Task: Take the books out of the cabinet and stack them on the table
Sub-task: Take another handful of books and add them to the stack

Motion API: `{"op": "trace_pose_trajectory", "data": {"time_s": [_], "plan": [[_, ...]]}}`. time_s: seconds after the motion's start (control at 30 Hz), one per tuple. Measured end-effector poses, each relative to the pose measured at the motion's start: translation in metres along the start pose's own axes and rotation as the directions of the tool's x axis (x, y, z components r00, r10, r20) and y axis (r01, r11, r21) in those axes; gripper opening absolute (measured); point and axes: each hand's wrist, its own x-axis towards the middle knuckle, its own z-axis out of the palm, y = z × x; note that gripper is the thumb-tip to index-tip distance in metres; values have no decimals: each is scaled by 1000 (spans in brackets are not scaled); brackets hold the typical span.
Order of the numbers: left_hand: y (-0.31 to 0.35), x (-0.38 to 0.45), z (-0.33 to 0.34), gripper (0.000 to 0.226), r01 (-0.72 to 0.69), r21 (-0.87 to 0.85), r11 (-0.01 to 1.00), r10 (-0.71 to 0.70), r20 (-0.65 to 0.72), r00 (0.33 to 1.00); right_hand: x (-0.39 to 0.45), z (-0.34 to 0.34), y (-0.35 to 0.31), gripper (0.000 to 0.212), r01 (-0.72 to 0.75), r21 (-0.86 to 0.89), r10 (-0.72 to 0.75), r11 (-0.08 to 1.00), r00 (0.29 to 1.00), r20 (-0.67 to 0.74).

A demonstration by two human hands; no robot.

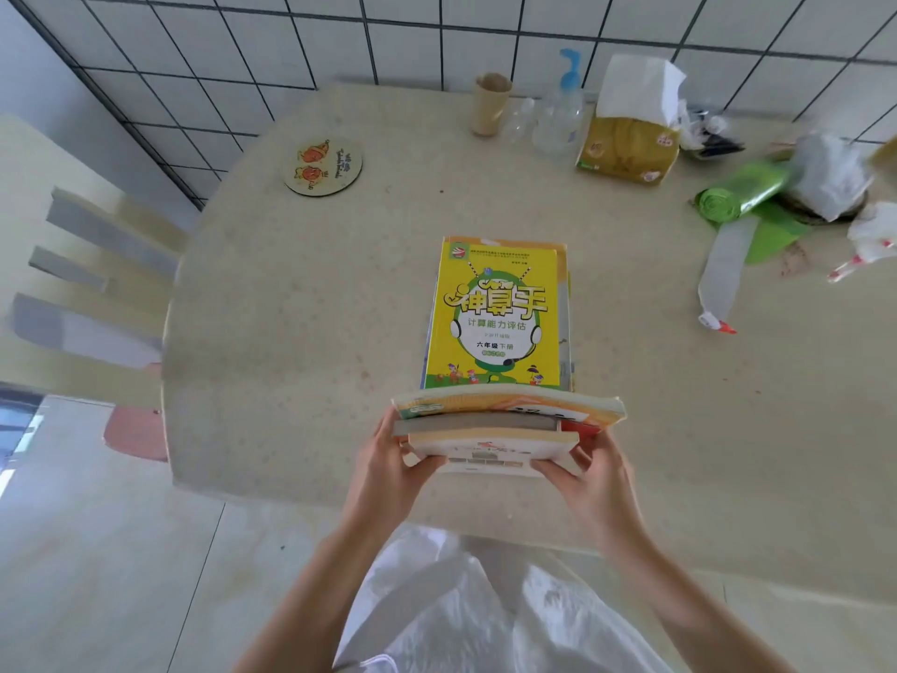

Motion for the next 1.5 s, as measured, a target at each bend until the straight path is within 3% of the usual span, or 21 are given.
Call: {"op": "trace_pose_trajectory", "data": {"time_s": [0.27, 0.5, 0.7, 0.93, 1.03, 1.13, 1.27, 1.37, 1.5], "plan": [[5, 2, 3, 59, -21, 32, 999, 21, 1, 1000, 5, -8, 3, 55, 139, -162, -131, 977, 990, 55], [4, -1, 7, 63, -11, 42, 999, 11, 7, 1000, 4, -6, 4, 52, 143, -146, -136, 979, 989, 54], [0, 0, 5, 49, -4, 126, 992, 4, 1, 1000, 2, -6, 4, 54, 168, -114, -164, 979, 985, 48], [1, 2, -2, 42, -99, 165, 981, 95, 29, 995, 7, -15, 22, 37, 273, -209, -252, 939, 960, 123], [1, -1, -2, 44, -47, 155, 987, 47, 2, 999, 8, -19, 19, 34, 266, -152, -241, 952, 956, 166], [14, -4, -8, 47, -34, 84, 996, 35, -12, 999, 5, -28, 4, 49, 206, -73, -190, 976, 965, 182], [40, 4, -16, 71, -15, -128, 992, 17, 10, 1000, 10, -41, -18, 62, 59, 248, -103, 967, 980, 169], [64, 17, -17, 69, 53, -304, 951, -57, -2, 998, 24, -47, -34, 57, -5, 389, -57, 921, 987, 149], [95, 44, -18, 59, 128, -361, 924, -121, 41, 992, 50, -49, -50, 55, -85, 470, 31, 878, 992, 120]]}}
